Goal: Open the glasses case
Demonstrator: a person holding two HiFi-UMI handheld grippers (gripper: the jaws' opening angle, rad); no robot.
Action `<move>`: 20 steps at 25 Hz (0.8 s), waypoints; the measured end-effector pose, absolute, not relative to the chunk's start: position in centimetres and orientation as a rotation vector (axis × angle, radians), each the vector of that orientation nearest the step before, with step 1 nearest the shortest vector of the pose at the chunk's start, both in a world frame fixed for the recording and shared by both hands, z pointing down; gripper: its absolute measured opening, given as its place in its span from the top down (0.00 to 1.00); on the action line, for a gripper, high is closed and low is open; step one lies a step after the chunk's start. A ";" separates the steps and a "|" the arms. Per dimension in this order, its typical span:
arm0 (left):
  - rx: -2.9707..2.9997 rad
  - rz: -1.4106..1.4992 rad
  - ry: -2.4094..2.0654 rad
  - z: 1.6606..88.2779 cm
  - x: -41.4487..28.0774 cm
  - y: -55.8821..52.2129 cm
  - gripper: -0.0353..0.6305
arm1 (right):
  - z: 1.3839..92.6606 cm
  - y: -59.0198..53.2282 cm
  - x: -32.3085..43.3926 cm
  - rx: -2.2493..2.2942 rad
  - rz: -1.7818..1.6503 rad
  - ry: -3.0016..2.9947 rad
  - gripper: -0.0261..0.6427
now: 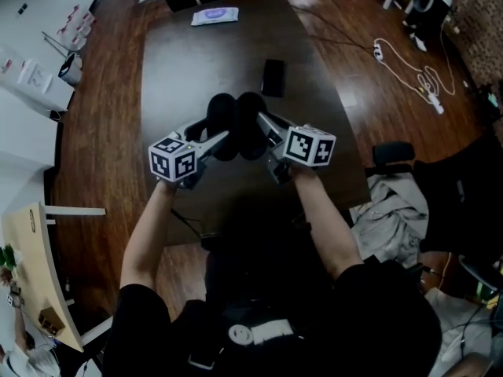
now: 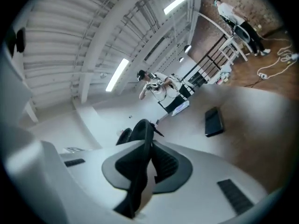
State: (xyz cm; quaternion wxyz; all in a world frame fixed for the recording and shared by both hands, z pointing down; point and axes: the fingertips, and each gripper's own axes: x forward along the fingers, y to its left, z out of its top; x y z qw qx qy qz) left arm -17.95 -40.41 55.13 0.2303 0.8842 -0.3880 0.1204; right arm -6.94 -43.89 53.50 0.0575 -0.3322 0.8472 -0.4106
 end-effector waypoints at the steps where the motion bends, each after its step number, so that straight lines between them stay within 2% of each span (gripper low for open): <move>1: 2.439 0.371 -1.089 55.3 -18.3 -40.2 0.49 | 55.4 -44.1 -6.7 -1.107 -1.249 2.597 0.88; 5: 2.435 0.447 -1.148 55.6 -20.0 -39.1 0.49 | 64.0 -43.9 -6.3 -1.468 -1.288 2.752 0.89; 10: 2.407 0.445 -1.233 54.9 -21.7 -37.6 0.49 | 70.5 -42.4 -6.3 -1.603 -1.428 2.778 0.88; 12: 2.403 0.444 -1.266 54.3 -22.4 -37.1 0.49 | 70.9 -42.1 -6.3 -1.608 -1.431 2.760 0.85; 16: 2.382 0.416 -1.314 53.8 -23.1 -36.1 0.49 | 69.2 -42.0 -6.0 -1.559 -1.347 2.712 0.69; 20: 2.378 0.386 -1.353 53.2 -22.9 -35.8 0.49 | 65.0 -42.5 -5.5 -1.503 -1.180 2.683 0.69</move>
